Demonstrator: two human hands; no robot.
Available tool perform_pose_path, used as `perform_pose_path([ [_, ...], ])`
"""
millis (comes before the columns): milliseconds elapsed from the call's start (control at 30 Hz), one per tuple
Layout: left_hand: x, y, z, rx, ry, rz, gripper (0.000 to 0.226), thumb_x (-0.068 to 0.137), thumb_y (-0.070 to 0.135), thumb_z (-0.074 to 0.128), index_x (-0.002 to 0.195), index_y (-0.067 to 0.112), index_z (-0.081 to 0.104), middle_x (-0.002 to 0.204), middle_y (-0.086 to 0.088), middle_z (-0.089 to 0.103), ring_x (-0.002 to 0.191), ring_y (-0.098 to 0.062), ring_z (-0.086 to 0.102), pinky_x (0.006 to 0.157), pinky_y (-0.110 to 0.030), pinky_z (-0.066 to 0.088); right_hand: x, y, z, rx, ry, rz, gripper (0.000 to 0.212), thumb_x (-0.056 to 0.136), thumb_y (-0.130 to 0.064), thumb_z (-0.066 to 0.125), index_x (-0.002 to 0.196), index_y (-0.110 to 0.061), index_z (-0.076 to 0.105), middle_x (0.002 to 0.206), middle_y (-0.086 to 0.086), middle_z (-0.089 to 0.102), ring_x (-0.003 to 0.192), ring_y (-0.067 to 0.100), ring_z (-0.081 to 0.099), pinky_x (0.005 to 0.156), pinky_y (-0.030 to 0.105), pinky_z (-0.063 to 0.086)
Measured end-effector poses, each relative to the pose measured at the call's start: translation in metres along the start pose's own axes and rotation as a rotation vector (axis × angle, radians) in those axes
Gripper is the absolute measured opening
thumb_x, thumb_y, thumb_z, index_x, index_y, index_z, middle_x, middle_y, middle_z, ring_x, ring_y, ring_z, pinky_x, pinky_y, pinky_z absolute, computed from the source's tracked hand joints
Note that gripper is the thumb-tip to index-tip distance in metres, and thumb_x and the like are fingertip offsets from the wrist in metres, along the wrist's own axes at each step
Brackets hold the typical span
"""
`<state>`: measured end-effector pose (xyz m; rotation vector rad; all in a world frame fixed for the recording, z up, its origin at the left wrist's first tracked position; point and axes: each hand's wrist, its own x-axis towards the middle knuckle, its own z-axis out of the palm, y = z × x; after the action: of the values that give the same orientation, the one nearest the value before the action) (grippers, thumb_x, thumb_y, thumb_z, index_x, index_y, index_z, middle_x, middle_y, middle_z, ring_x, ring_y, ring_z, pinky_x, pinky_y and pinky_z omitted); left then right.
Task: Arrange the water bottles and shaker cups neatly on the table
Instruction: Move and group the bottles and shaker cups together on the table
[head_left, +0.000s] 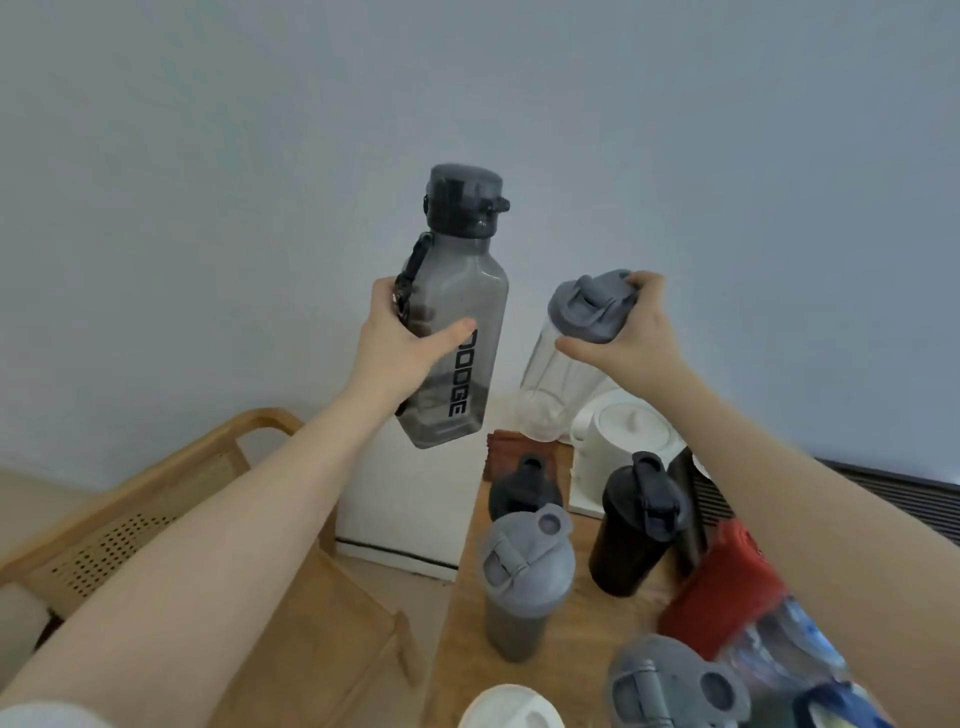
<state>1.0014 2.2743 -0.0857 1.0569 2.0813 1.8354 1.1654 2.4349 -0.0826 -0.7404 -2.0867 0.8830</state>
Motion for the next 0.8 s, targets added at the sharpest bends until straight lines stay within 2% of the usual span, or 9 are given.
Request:
perform_pose_path([
  [67,0.019,-0.024,0.008,-0.047,-0.088,-0.034,0.061,0.072,0.022,0.078,0.118,0.018,0.037,0.111,-0.001,0.057,0.097,-0.013,0.058,0.083,-0.03,0.049,0.006,0.017,0.011,-0.069,-0.012,0.042,0.077,0.066,-0.021,0.082,0.119,-0.01,0.028,0.115,0.002,0.038,0.102,0.018,0.047,0.079,0.025,0.04],
  [167,0.035,-0.069,0.023,-0.131,-0.26,-0.066,0.063,0.068,0.011,0.079,0.113,0.019,0.036,0.116,-0.007,0.055,0.102,-0.018,0.058,0.081,-0.035,0.051,0.007,0.038,0.025,-0.192,-0.085,0.087,0.08,0.065,-0.016,0.082,0.123,-0.004,0.028,0.113,0.005,0.04,0.099,0.02,0.049,0.072,0.019,0.038],
  [267,0.044,-0.111,0.038,-0.138,-0.42,-0.073,0.069,0.053,0.03,0.083,0.109,0.033,0.042,0.114,0.0,0.057,0.105,-0.017,0.058,0.083,-0.031,0.051,0.005,0.054,0.041,-0.332,-0.171,0.14,0.081,0.065,-0.02,0.082,0.123,-0.004,0.028,0.112,0.004,0.041,0.097,0.02,0.05,0.071,0.025,0.036],
  [333,0.047,-0.134,0.048,-0.162,-0.489,-0.096,0.067,0.056,0.021,0.085,0.106,0.038,0.044,0.112,0.003,0.058,0.105,-0.015,0.058,0.085,-0.03,0.05,0.003,0.061,0.05,-0.391,-0.202,0.153,0.083,0.064,-0.024,0.083,0.123,-0.004,0.028,0.112,0.003,0.039,0.1,0.024,0.051,0.08,0.036,0.044],
  [400,0.045,-0.154,0.056,-0.175,-0.534,-0.142,0.066,0.062,0.011,0.084,0.111,0.032,0.044,0.114,0.001,0.058,0.107,-0.017,0.058,0.086,-0.032,0.05,0.001,0.067,0.055,-0.436,-0.215,0.186,0.086,0.062,-0.028,0.083,0.123,-0.003,0.028,0.112,0.005,0.041,0.103,0.028,0.052,0.087,0.047,0.047],
  [500,0.039,-0.175,0.065,-0.137,-0.557,-0.174,0.07,0.062,0.013,0.084,0.117,0.022,0.042,0.114,0.001,0.057,0.107,-0.018,0.058,0.089,-0.032,0.049,-0.007,0.068,0.058,-0.534,-0.225,0.278,0.086,0.063,-0.032,0.082,0.126,-0.006,0.028,0.116,0.01,0.048,0.102,0.029,0.055,0.087,0.047,0.048],
  [600,0.029,-0.184,0.072,-0.041,-0.543,-0.19,0.072,0.064,0.016,0.083,0.122,0.014,0.04,0.113,0.004,0.05,0.104,-0.014,0.052,0.088,-0.028,0.045,-0.015,0.07,0.057,-0.576,-0.252,0.328,0.088,0.064,-0.032,0.082,0.128,-0.007,0.028,0.111,0.005,0.045,0.104,0.026,0.053,0.087,0.036,0.045],
  [700,0.01,-0.188,0.077,-0.025,-0.48,-0.19,0.072,0.065,0.018,0.083,0.122,0.012,0.038,0.112,0.006,0.046,0.103,-0.008,0.047,0.084,-0.022,0.04,-0.024,0.072,0.054,-0.592,-0.271,0.361,0.09,0.062,-0.032,0.084,0.129,-0.008,0.029,0.115,0.003,0.042,0.112,0.022,0.047,0.087,0.029,0.037],
  [800,-0.003,-0.193,0.076,-0.028,-0.441,-0.203,0.074,0.065,0.022,0.083,0.122,0.014,0.036,0.114,0.006,0.044,0.104,-0.006,0.045,0.086,-0.019,0.039,-0.031,0.073,0.052,-0.614,-0.298,0.348,0.09,0.059,-0.031,0.086,0.126,-0.007,0.031,0.116,0.001,0.038,0.115,0.025,0.045,0.088,0.03,0.038],
])
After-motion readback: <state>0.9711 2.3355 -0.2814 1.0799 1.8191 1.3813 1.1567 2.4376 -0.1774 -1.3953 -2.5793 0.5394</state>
